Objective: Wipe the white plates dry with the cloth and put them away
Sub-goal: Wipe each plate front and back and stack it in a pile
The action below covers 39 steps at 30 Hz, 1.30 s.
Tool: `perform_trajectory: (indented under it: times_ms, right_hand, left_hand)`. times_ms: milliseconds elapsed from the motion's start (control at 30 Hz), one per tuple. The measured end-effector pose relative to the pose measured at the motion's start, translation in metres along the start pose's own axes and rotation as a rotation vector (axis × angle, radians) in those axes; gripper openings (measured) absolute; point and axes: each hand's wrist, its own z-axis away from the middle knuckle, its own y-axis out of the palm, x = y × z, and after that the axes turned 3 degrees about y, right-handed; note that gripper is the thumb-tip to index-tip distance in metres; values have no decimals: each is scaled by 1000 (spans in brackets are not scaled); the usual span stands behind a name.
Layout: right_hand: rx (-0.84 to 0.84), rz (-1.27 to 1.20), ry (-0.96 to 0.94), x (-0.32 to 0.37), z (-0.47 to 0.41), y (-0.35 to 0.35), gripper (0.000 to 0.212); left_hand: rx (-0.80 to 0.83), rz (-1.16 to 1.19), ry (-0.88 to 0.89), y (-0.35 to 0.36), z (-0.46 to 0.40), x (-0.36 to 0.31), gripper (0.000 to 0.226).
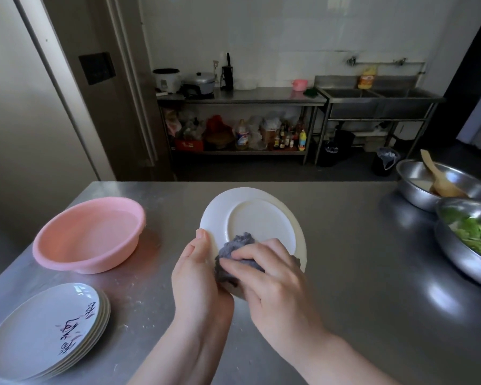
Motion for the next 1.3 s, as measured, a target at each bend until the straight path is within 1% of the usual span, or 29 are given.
perform_trajectory:
  times_ms: [67,100,167,233,267,300,367,400,467,533,600,667,767,833,900,1033,1100,1133,1167,1267,1300]
  right_hand:
    - [-29,27,-55,-8,10,-2,26]
    - [-52,28,-67,-15,16,-5,25]
    - [-113,6,-28,-30,24,-12,26]
    - [-182,-42,107,-44,25,-21,26]
    - [-208,-87,197,-49,22,-25,25]
    - [-218,-154,290,-53,17,-28,25]
    - [-188,-313,446,-63,2,-35,27]
    - [-169,-355,503,-68,-5,-39,28]
    - [-164,-350,575,-74,-15,-44,28]
    - [-200,-289,586,-72,-15,-43,26]
    - [-204,-232,534,-64,-7,-38,25]
    - [-181,-276,530,-64,-4,-36,25]
    - [-156,-340,631,-76,-22,-47,27]
    - [-122,-327,649,-77,-37,-53,26]
    - [-76,-276,569,-66,-49,-53,25]
    - [2,-134,274,-31,-58,-37,25]
    - [18,-109,201,-27,-57,-34,24]
    - [5,-119,228,-32,-56,-37,24]
    - [-15,-140,299,-41,-55,-41,24]
    - [-46,-245,585,-64,-44,-49,24]
    - [-54,-270,642,-68,-39,-48,24]
  left_hand:
    - [7,21,-54,1,-4,-7,39]
    - [-12,25,-50,0,-8,-10,42]
    - [-31,38,12,-2,-14,-19,33]
    - [-34,55,58,-5,-18,-23,21]
    - [-26,73,63,-6,-18,-24,24]
    - [-13,90,68,-8,-19,-24,32]
    - [27,81,79,-12,-18,-21,43]
    - [50,56,74,-12,-17,-18,42]
    - [83,22,51,-12,-14,-12,38]
    - [103,25,42,-12,-13,-9,36]
    - [99,2,76,-12,-14,-10,39]
    - [129,-60,114,-12,-15,-14,40]
    - [216,-164,119,-18,-16,-16,24]
    - [243,-229,124,-20,-13,-15,21]
    - [258,-257,152,-18,-9,-11,18]
    - [266,-303,239,-13,0,2,16]
    - [255,-291,262,-12,2,2,14]
    - [246,-281,271,-13,2,-1,12]
    - [232,-260,281,-14,1,-4,13]
    - [182,-169,288,-19,-3,-14,17]
    - [182,-156,287,-20,-3,-16,18]
